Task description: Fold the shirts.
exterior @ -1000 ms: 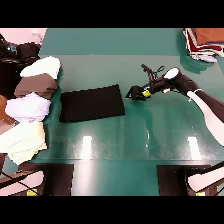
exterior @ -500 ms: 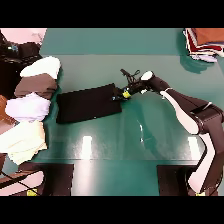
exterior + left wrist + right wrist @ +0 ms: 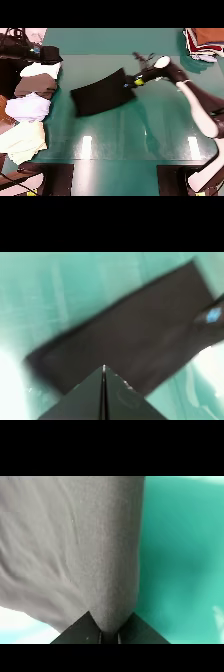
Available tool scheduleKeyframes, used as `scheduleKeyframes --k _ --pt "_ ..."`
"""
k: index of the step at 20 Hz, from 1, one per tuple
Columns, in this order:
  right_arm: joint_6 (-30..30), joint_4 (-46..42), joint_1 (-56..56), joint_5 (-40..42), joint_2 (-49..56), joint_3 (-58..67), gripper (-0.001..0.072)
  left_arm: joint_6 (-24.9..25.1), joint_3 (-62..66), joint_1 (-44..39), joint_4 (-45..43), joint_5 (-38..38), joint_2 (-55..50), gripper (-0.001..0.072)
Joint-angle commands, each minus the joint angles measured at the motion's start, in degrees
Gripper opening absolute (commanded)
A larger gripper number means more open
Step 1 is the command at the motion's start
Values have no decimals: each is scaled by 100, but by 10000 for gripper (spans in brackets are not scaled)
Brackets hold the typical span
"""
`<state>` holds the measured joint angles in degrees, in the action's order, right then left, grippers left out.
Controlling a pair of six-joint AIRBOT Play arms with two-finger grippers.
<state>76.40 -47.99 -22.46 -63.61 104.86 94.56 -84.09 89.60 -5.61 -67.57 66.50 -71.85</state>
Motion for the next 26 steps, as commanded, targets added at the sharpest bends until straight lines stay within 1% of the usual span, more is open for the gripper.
scheduleKeyframes --k 1,5,7,9,11,14,16,18,19,20,21,23,24,25,26 --pt "341 -763 1141 354 -1156 -881 13 11 -2 -192 28 -9 2 20" --pt "538 -1178 3038 564 -2538 -2074 13 4 -2 -192 33 -9 2 20" --pt "568 -1211 4172 750 -3180 -2708 13 -15 -2 -192 35 -37 2 20" --pt "664 -1198 5174 929 -3633 -3254 13 -149 -2 -192 39 -153 2 20" --pt "769 -1193 6035 960 -3950 -3753 13 -146 -2 -192 68 -262 2 20" --pt "857 -1200 6671 968 -4201 -4315 13 -146 -2 -192 76 -356 2 20" --pt "870 -1200 6806 953 -4304 -4551 13 -144 -2 -192 76 -348 2 20" --pt "861 -1217 6804 734 -4334 -4603 24 -142 -2 -192 76 -345 2 20" --pt "857 -1279 6808 564 -4334 -4564 188 -140 -2 -192 74 -341 2 20" --pt "857 -1576 6811 411 -4334 -4476 399 -140 -2 -192 74 -339 2 20" --pt "857 -2037 6824 181 -4334 -4325 504 -140 -2 -192 74 -330 2 20" --pt "863 -2889 6970 -306 -4334 -3919 513 -140 -2 -192 74 -282 2 20" --pt "868 -3099 7086 -540 -4334 -3665 513 -140 -2 -192 74 -260 2 20" --pt "879 -3099 7211 -728 -4341 -3423 511 -140 -2 -192 74 -254 2 20" --pt "911 -2896 7254 -885 -4341 -3182 510 -140 -2 -192 74 -260 2 20"
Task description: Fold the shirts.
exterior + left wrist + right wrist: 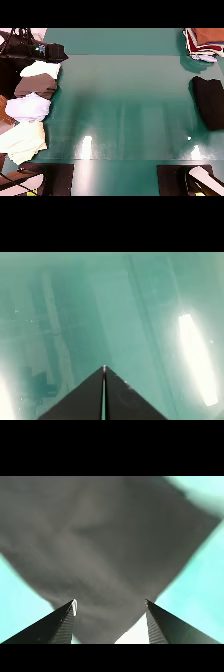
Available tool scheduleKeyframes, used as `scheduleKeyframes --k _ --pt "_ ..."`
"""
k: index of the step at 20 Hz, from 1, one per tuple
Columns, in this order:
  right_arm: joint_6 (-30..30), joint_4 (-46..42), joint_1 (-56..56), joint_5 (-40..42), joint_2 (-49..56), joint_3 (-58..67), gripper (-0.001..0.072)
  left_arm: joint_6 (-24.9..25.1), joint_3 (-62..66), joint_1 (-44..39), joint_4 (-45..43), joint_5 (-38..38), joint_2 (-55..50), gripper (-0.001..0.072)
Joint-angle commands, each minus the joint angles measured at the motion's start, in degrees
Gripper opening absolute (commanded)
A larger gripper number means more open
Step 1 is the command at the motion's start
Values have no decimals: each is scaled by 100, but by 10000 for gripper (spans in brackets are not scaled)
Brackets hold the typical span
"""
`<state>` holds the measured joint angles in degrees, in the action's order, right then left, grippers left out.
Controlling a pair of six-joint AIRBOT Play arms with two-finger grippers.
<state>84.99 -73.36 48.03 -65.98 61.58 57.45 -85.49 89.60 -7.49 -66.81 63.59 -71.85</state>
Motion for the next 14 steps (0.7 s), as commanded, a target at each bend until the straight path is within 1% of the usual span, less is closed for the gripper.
scheduleKeyframes --k 1,3,5,6,7,10,13,14 --pt "48 -2 157 -761 -13 745 510 0 -2 -4 -2 28 2 20" --pt "46 717 -223 -914 -13 1080 510 -2 -2 -4 -2 26 2 20" --pt "46 1497 -946 -1078 -13 1270 510 -2 -2 -4 0 -13 2 20" --pt "46 1731 -1397 -1099 -13 1325 510 -4 0 -2 0 -13 2 20" --pt "46 1832 -1945 -1073 -13 1370 509 -2 -2 -2 -2 -15 2 20" --pt "46 1775 -3571 -807 -11 1388 508 -2 -2 -2 0 -15 2 21" --pt "46 1777 -4863 -411 -11 1390 496 -2 0 -2 -2 -15 2 21" --pt "46 1775 -5233 -280 -11 1392 408 -2 0 -4 0 -15 2 20"
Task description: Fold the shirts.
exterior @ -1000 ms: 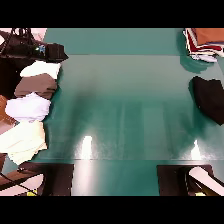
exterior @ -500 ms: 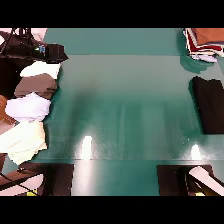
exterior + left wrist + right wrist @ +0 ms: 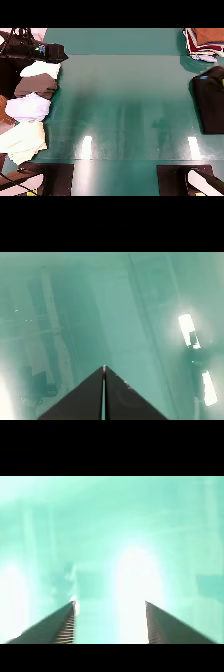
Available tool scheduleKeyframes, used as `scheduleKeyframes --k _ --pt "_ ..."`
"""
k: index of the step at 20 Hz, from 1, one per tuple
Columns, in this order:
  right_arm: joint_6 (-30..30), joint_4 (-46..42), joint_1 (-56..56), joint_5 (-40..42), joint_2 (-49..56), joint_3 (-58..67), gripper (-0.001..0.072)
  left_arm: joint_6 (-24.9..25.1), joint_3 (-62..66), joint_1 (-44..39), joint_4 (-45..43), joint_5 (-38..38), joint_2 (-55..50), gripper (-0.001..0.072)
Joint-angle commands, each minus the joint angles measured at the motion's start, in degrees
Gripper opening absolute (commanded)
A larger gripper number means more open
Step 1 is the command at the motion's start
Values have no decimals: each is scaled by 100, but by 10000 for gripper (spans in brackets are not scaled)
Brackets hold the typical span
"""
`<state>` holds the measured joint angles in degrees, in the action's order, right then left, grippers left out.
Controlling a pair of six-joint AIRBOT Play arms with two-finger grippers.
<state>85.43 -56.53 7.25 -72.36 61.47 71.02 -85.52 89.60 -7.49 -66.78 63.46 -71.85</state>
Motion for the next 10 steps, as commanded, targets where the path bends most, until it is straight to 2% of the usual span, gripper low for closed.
scheduleKeyframes --k 1,3,10 --pt "2 92 -1456 448 0 35 301 0 0 -2 -2 -2 2 21" --pt "-4 90 -1932 522 0 35 15 0 -2 -4 -2 -2 2 21" --pt "-28 92 -2308 529 0 35 14 0 0 -2 -4 -2 2 20"
